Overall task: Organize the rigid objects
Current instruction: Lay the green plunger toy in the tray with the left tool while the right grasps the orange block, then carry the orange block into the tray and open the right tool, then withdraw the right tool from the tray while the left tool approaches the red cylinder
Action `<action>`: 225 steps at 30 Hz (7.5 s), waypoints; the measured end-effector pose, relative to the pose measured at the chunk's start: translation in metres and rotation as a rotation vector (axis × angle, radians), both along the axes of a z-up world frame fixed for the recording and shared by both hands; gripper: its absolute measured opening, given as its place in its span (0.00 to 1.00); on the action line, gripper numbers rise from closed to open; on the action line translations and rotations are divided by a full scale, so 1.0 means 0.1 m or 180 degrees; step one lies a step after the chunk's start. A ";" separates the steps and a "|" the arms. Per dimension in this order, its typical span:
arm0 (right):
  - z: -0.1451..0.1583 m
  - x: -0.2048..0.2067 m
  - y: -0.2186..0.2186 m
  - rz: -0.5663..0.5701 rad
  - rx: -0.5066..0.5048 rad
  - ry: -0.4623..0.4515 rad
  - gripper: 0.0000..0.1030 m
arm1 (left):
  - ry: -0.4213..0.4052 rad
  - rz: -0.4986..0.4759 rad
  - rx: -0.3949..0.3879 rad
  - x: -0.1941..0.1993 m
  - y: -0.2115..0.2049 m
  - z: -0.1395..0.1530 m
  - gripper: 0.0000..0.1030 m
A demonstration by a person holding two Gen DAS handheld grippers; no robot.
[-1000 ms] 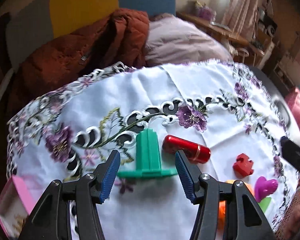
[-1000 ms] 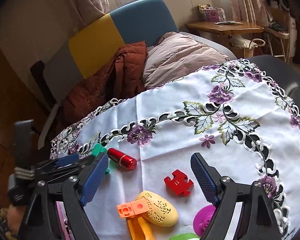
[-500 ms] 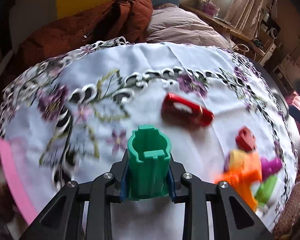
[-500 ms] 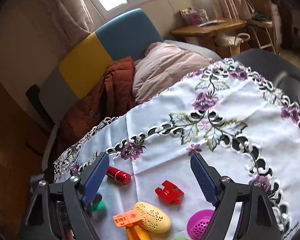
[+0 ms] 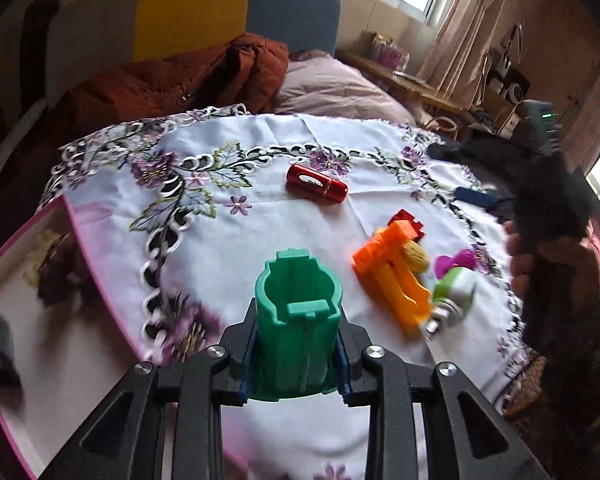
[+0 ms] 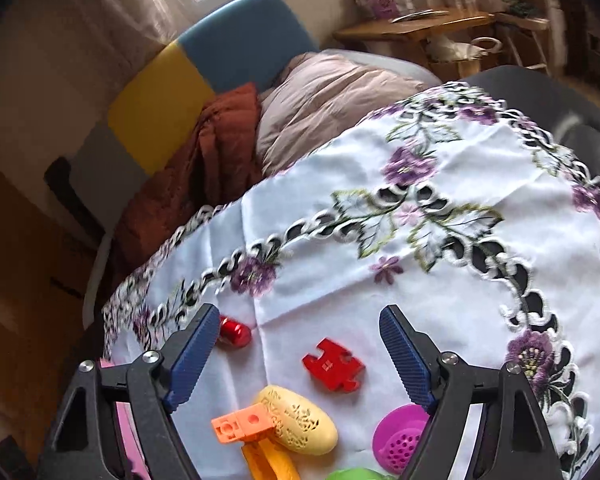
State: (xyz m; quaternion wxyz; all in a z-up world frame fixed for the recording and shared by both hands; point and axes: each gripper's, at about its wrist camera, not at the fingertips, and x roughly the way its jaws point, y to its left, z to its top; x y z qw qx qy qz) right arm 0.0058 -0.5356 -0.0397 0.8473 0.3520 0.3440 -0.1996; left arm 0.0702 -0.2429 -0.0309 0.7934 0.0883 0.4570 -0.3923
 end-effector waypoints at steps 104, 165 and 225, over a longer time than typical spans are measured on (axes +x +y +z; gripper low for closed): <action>-0.34 0.57 1.56 0.2214 -0.0890 0.0628 0.50 | -0.0439 0.1905 0.0348 -0.14 2.12 0.05 0.40; 0.12 1.36 3.84 0.3225 -0.1189 0.0146 0.60 | -0.0271 0.2223 0.0101 -0.19 2.74 -0.06 0.40; 0.07 -0.23 -0.10 -0.0215 -0.0260 0.0084 0.86 | -0.0321 -0.0417 0.0375 0.58 -1.17 -0.14 0.81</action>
